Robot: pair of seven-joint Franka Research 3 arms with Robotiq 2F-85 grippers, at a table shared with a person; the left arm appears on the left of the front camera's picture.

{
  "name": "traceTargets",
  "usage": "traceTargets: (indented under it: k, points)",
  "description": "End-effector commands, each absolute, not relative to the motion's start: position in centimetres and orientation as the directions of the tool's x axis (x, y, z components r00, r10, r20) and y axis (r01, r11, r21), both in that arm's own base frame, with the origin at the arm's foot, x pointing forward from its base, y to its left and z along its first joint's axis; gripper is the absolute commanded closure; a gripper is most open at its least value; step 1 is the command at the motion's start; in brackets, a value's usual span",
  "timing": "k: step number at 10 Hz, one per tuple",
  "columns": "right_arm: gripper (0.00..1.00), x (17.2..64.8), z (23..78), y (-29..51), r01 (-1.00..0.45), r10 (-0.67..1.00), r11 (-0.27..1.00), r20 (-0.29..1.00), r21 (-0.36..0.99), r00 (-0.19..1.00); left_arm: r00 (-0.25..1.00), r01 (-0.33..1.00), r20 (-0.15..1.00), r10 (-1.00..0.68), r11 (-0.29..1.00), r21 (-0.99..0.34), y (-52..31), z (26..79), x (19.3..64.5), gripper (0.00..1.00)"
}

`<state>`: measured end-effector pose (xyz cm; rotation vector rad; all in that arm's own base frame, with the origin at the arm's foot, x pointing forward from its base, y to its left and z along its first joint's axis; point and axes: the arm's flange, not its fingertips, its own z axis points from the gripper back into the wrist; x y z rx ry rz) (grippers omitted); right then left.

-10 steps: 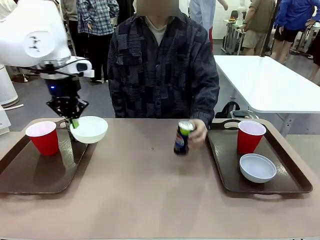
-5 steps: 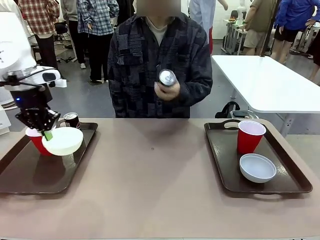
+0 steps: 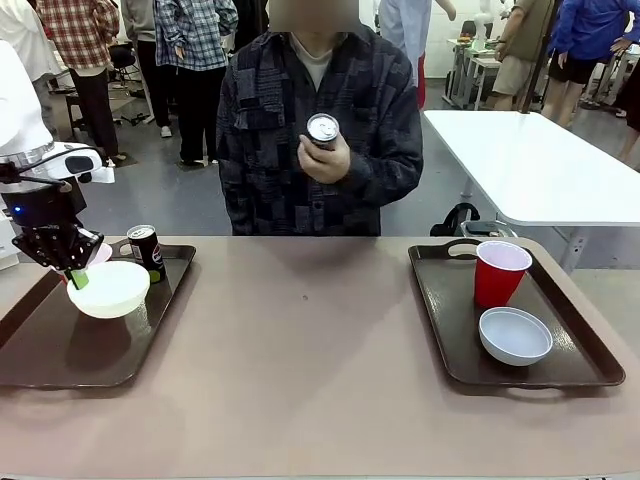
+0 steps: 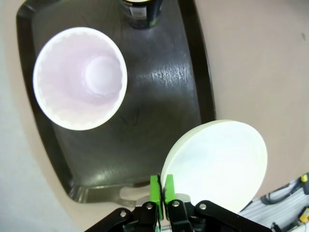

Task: Prepare tableware on both trays.
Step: Pick up a Picnic Bowl from the table and place it on a Handle tray.

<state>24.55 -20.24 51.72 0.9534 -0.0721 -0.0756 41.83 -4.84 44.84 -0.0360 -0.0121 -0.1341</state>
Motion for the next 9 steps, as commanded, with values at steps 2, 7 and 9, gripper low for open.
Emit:
traceTargets:
  k: [2, 7, 9]
  points:
    - [0.02, 24.4, 51.6, -20.3, 0.019, -0.093, 0.569, 0.041, 0.822, 0.995, 0.991, 0.134, 0.014, -0.133, 0.99, -0.035, -4.8, 44.8, 41.8, 0.96]
    - [0.02, 24.4, 51.6, -20.3, 0.019, -0.093, 0.569, 0.041, 0.822, 0.995, 0.942, 0.332, 0.054, -0.33, 0.943, -0.029, -3.5, 38.8, 41.3, 0.96]
    - [0.02, 24.4, 51.6, -20.3, 0.019, -0.093, 0.569, 0.041, 0.822, 0.995, 0.939, 0.344, 0.03, -0.343, 0.939, -0.018, -3.3, 36.7, 40.9, 0.96]
